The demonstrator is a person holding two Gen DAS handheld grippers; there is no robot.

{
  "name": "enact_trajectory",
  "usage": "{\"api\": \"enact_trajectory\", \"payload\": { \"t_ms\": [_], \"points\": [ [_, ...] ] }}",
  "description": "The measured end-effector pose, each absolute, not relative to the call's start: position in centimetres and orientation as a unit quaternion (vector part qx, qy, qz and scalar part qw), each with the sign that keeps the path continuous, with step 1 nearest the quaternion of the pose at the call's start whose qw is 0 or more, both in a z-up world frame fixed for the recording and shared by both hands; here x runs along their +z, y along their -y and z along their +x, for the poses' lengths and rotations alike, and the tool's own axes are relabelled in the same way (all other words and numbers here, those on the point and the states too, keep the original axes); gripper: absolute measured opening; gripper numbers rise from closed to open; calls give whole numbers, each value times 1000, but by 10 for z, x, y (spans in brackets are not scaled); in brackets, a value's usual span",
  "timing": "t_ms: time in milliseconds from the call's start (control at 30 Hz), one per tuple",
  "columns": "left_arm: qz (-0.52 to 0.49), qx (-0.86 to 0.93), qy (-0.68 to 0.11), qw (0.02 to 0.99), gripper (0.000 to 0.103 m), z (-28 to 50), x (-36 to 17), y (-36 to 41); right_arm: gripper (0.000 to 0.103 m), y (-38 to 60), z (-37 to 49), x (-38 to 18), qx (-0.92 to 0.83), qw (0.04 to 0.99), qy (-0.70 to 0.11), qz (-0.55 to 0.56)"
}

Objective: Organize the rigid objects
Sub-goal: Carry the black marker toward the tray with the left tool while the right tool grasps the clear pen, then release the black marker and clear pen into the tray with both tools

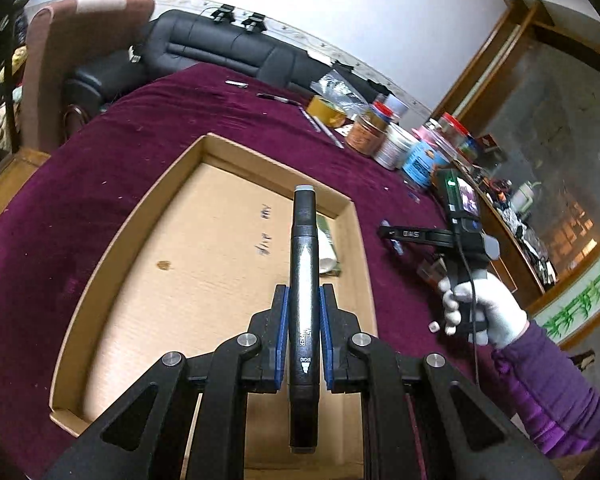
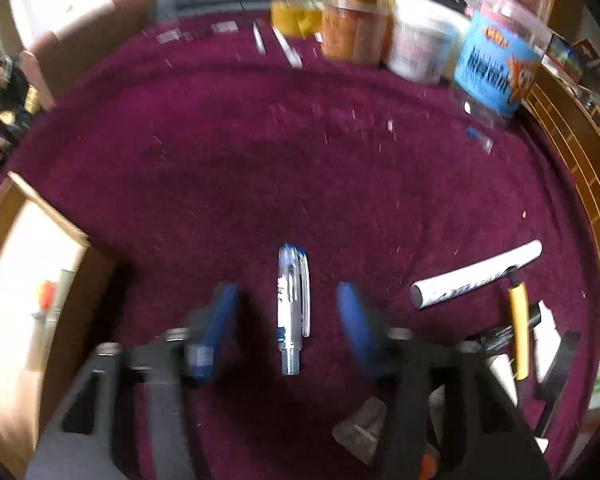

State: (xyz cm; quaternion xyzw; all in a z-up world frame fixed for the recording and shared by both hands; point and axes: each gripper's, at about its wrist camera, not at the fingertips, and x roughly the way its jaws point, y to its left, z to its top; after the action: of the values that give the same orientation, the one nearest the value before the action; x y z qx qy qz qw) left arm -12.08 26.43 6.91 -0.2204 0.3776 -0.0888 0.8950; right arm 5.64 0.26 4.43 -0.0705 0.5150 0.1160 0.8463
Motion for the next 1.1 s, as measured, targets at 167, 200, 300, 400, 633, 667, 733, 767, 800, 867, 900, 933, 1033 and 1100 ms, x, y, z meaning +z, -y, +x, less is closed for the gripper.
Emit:
{"api": "enact_trajectory", "payload": {
  "t_ms": [167,200,300,400,633,667,733,767,800,867,900,933,1033,1100],
  "points": [
    [-236,-89,-389,886,11,-113,55,-274,13,14,49,50,113,846,-520,-37],
    [-240,-90,-389,885,11,-112,54,-275,13,18,47,54,115,847,-518,-25],
    [-250,-93,-389,882,11,-113,52,-278,13,28,36,71,131,853,-505,11],
    [-247,-92,-388,883,11,-115,53,-279,13,35,26,89,166,851,-494,60],
    [-216,-83,-408,883,11,-89,66,-274,13,-9,-4,110,290,809,-496,124],
    [-211,-79,-412,883,11,-82,67,-274,13,-21,-8,107,305,799,-503,126],
    [-211,-79,-423,878,11,-65,63,-275,13,-44,-10,99,323,783,-516,126],
    [-218,-82,-430,872,11,-55,59,-277,13,-53,-15,96,327,779,-520,124],
    [-226,-83,-438,866,11,-46,54,-280,14,-66,-19,91,332,774,-525,121],
    [-245,-87,-453,853,11,-29,42,-285,14,-81,-22,84,336,767,-532,123],
    [-253,-89,-460,846,11,-20,35,-289,14,-89,-21,79,337,762,-538,131],
    [-259,-89,-465,842,11,-15,31,-291,14,-96,-18,75,336,756,-544,139],
    [-282,-96,-472,830,11,-2,16,-300,14,-112,-9,70,325,753,-553,145],
    [-294,-95,-473,825,11,3,9,-306,14,-122,-5,67,315,758,-555,133]
  ]
}}
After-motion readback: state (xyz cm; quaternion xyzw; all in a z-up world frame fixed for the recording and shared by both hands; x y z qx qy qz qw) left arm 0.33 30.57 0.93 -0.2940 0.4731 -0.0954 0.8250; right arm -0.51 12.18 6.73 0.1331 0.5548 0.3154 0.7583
